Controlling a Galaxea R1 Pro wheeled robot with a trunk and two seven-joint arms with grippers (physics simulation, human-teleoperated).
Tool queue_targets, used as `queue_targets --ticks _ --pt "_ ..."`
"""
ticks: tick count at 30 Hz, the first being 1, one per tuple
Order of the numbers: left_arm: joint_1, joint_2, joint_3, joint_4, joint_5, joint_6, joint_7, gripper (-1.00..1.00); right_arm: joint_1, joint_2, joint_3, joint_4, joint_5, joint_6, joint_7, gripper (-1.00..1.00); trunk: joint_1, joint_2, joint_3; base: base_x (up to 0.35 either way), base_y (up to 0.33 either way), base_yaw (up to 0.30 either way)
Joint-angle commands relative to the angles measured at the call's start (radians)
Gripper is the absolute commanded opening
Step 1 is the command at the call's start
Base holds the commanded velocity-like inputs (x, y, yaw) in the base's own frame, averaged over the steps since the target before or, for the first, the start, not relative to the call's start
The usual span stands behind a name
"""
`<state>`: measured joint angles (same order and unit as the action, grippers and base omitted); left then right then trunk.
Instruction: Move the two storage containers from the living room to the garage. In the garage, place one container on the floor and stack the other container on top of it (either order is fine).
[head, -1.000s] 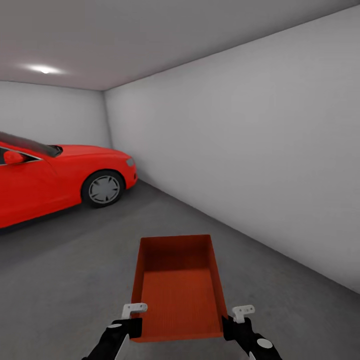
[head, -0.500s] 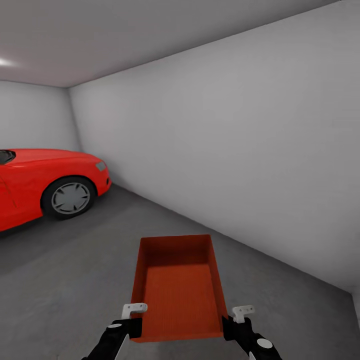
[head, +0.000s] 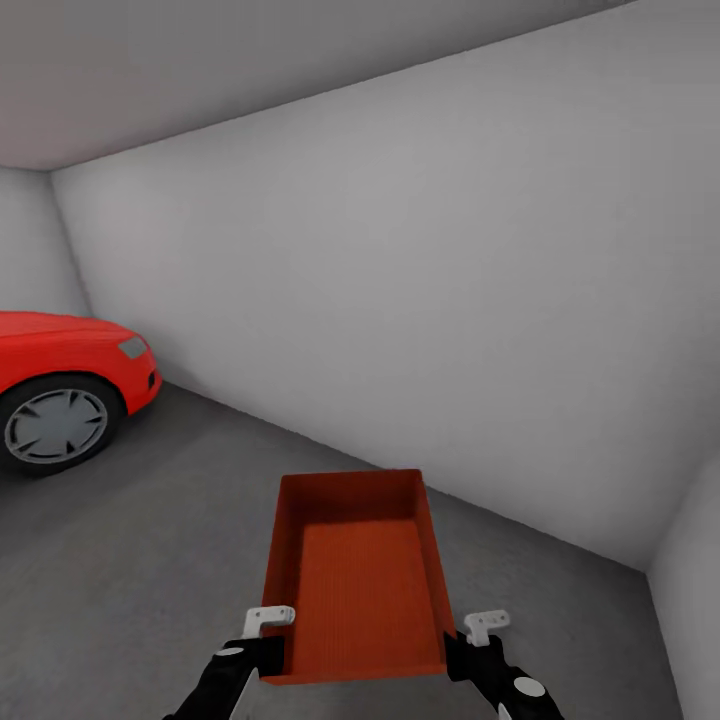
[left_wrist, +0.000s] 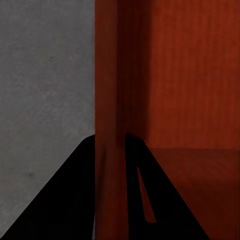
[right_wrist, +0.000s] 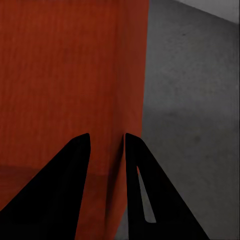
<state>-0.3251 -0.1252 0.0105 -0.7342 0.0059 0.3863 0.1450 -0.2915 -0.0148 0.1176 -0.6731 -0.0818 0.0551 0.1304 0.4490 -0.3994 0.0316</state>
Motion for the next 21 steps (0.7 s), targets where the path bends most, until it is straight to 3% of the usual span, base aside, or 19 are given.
queue_targets --ticks 1,21 --pt "0.0 0.05 0.012 -0.001 -0.02 0.01 0.021 -1.0 0.0 -0.002 0.016 -0.003 0.003 -0.012 0.017 -1.0 0.001 -0.001 0.0 0.327 -0.124 -0.276" --pt "0.0 0.05 0.012 -0.001 -0.02 0.01 0.022 -1.0 0.0 -0.002 0.016 -0.003 0.004 -0.012 0.017 -1.0 0.001 -0.001 0.005 0.324 -0.154 -0.289"
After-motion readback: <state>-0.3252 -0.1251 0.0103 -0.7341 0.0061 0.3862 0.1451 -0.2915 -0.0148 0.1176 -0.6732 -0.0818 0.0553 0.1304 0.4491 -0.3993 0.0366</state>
